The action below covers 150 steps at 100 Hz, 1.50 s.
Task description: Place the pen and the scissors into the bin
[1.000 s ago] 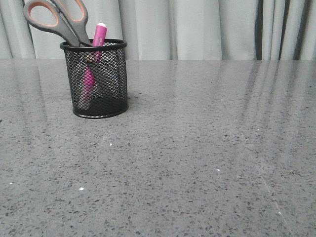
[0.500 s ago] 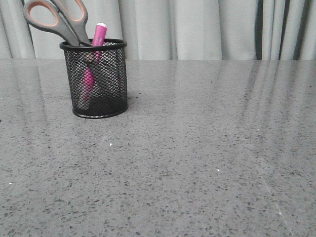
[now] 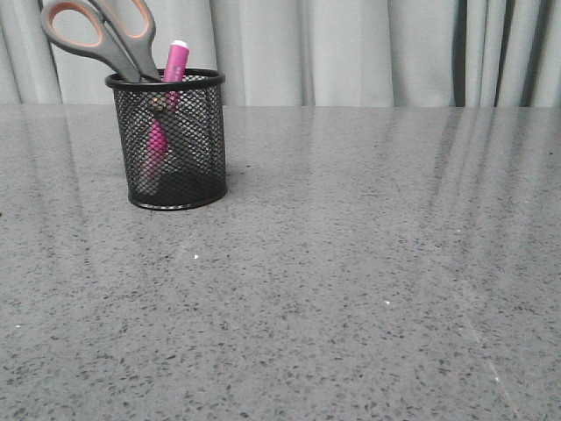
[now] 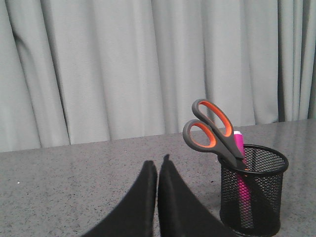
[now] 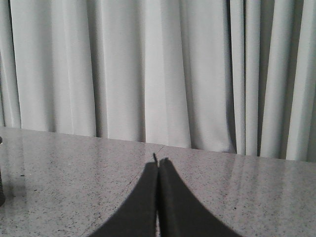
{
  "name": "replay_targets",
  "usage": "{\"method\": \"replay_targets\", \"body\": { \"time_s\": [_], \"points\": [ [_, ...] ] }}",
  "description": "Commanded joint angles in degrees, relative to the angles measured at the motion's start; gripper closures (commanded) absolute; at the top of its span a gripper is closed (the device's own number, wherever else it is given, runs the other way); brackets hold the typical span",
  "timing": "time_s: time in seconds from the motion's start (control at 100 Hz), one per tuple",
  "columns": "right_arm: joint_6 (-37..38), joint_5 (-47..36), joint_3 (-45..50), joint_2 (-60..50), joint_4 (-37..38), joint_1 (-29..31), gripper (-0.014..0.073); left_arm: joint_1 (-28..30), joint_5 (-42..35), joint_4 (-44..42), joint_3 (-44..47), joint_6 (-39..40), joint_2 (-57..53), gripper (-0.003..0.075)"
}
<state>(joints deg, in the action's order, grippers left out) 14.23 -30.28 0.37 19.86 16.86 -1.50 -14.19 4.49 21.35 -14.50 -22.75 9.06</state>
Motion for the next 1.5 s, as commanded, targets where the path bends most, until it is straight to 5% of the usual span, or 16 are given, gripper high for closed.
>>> {"method": "replay_targets", "body": {
  "time_s": [0.0, 0.58, 0.8, 1.15, 1.49],
  "points": [
    [-0.59, -4.23, -1.1, 0.08, -0.77, 0.22, 0.0662, 0.06, -4.49, 0.59, -1.58, 0.68, 0.6, 0.0742],
    [-0.59, -4.23, -1.1, 0.08, -0.77, 0.22, 0.0662, 0.19, -4.49, -1.93, -1.58, 1.19, 0.53, 0.0742],
    [-0.59, -4.23, -1.1, 0.08, -0.77, 0.22, 0.0662, 4.74, -4.49, -20.82, 3.2, 24.62, 0.12, 0.0742],
    [-0.59, -4.23, -1.1, 0.08, -0.67, 0.22, 0.0662, 5.85, -5.11, -21.35, 16.06, 24.85, -10.83, 0.0741],
    [-0.59, -4.23, -1.1, 0.08, -0.66, 0.22, 0.0662, 5.89, -3.48, -19.39, 15.97, 24.85, -10.73, 0.0742]
  ]
}}
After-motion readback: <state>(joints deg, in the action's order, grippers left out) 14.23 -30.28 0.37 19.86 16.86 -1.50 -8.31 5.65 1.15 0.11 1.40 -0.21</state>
